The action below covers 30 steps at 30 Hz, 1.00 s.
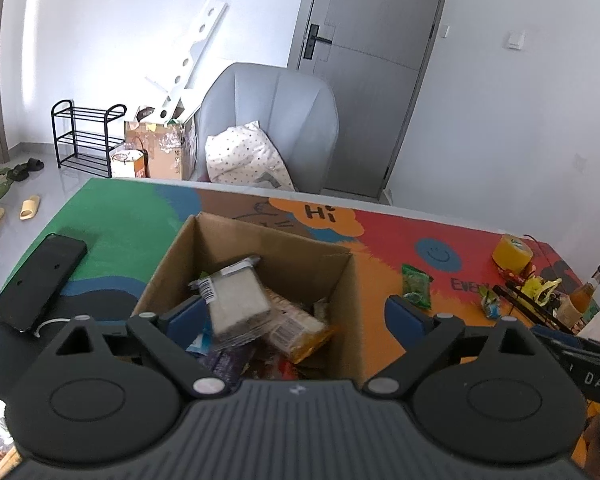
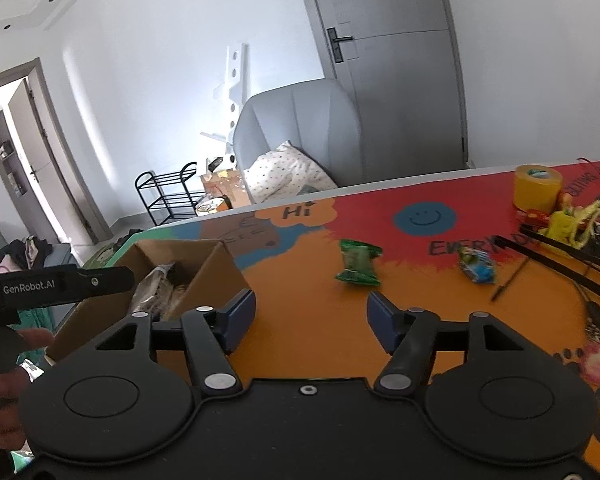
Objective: Organize snacks
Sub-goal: 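Move both tools back toward the green bag and blue candy pack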
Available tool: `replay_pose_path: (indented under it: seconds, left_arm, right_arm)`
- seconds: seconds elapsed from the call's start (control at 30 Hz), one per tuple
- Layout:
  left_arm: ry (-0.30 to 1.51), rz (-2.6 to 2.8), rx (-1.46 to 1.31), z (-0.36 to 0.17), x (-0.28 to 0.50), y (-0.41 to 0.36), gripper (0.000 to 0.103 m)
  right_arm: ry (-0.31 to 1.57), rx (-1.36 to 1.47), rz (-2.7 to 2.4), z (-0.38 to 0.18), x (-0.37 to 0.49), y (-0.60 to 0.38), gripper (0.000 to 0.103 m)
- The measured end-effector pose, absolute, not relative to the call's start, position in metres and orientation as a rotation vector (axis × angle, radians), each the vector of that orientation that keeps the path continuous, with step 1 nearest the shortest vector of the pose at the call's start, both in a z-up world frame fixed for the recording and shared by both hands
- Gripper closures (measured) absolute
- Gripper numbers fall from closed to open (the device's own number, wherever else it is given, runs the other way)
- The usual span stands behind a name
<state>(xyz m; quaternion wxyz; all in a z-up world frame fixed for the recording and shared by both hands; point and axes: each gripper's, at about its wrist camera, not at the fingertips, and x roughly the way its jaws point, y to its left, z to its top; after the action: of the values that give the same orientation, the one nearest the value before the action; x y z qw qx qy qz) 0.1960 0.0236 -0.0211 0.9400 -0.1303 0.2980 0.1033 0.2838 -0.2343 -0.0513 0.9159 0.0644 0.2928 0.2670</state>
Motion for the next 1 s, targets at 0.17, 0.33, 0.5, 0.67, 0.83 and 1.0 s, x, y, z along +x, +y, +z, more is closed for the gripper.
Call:
replay_pose_path:
  seconds: [0.17, 0.33, 0.5, 0.67, 0.83, 1.0]
  left_arm:
    - [0.598, 0.182, -0.259, -0.019, 0.200, 0.009, 0.004]
    - [0.594, 0.131, -0.246, -0.019, 0.206, -0.009, 0.000]
    - [0.619, 0.104, -0.239, -0.020, 0.220, -0.027, 0.000]
    - [0.629, 0.097, -0.261, -0.020, 0.232, -0.038, 0.000]
    - [0.647, 0.102, -0.251, -0.022, 0.248, -0.053, 0.000]
    - [0.654, 0.098, -0.240, -0.027, 0.263, -0.068, 0.000]
  right_arm:
    - [0.598, 0.150, 0.514, -0.055, 0.282, -0.254, 0.028]
    - [0.595, 0.169, 0.480, -0.060, 0.285, -0.269, 0.019]
    - [0.569, 0.183, 0.438, -0.059, 0.289, -0.287, 0.012]
    - [0.566, 0.221, 0.394, -0.055, 0.300, -0.312, 0.012]
    - [0.572, 0.225, 0.378, -0.057, 0.309, -0.324, 0.012]
    - [0.579, 0.238, 0.369, -0.064, 0.320, -0.331, 0.012]
